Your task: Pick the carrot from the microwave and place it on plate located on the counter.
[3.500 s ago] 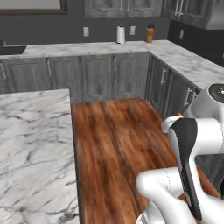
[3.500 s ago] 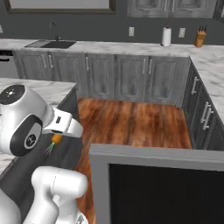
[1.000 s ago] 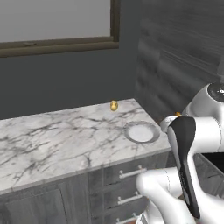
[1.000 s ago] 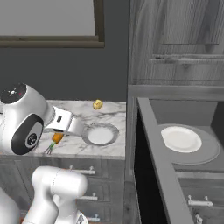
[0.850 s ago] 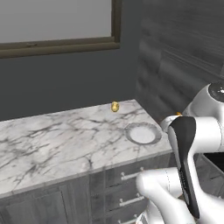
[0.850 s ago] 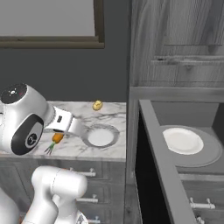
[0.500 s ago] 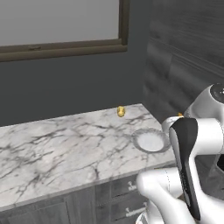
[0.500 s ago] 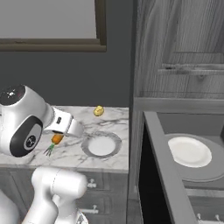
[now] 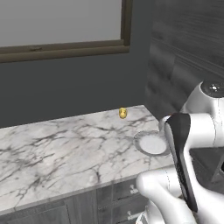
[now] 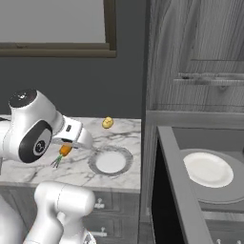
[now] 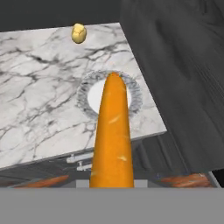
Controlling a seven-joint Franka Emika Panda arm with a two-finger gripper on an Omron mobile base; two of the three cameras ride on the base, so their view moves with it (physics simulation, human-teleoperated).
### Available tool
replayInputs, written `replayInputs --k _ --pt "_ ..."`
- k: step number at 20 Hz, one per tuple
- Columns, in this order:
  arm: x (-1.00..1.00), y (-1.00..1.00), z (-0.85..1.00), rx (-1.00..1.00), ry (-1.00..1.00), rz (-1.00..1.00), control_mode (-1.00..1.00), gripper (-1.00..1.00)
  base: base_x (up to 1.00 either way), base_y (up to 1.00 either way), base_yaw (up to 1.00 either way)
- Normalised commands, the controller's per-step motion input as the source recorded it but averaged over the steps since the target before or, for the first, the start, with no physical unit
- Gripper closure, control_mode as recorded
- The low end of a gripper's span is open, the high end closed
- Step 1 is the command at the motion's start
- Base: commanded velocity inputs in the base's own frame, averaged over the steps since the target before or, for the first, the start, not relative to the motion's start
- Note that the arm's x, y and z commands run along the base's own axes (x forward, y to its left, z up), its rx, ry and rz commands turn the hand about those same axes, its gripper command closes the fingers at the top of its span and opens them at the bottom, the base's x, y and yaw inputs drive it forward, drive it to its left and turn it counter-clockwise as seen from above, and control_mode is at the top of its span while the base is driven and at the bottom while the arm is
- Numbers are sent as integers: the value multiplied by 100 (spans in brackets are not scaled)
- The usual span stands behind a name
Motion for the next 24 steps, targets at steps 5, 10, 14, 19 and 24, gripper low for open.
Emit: replayInputs --k 5,10,14,19,24 --pt "72 -4 -53 4 35 0 -100 100 0 0 0" --pt "84 0 -64 4 47 0 -100 100 0 0 0" --pt "69 0 -59 1 33 0 -100 100 0 0 0" --pt "56 -2 -66 2 5 1 -100 100 0 0 0" --pt "50 -6 -70 5 -10 0 -100 100 0 0 0"
